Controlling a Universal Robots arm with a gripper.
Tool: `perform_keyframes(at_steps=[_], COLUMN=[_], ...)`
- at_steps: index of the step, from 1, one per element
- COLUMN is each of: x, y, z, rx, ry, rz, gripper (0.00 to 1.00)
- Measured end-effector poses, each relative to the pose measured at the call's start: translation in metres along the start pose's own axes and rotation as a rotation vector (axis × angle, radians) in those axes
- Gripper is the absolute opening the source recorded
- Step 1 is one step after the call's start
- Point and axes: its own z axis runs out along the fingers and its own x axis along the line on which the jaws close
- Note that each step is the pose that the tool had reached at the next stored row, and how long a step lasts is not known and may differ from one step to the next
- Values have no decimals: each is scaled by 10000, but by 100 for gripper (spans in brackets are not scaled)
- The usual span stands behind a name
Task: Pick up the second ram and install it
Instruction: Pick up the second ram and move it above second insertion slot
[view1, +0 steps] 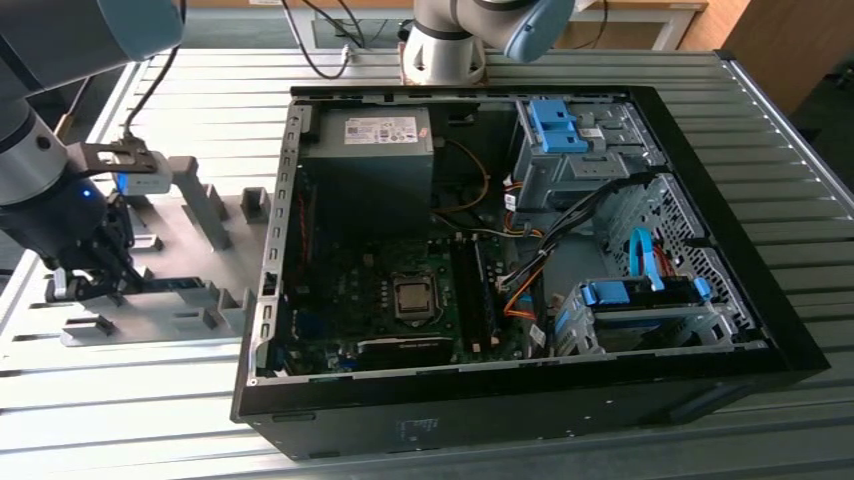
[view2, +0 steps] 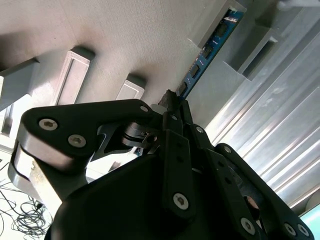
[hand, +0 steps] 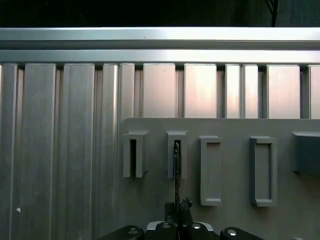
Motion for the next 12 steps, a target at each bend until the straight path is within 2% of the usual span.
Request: perform_keyframes(at_steps=[12], x=[0], y=[0], z=[-47], rx=[0], ry=[0], rz=[0], gripper=[14])
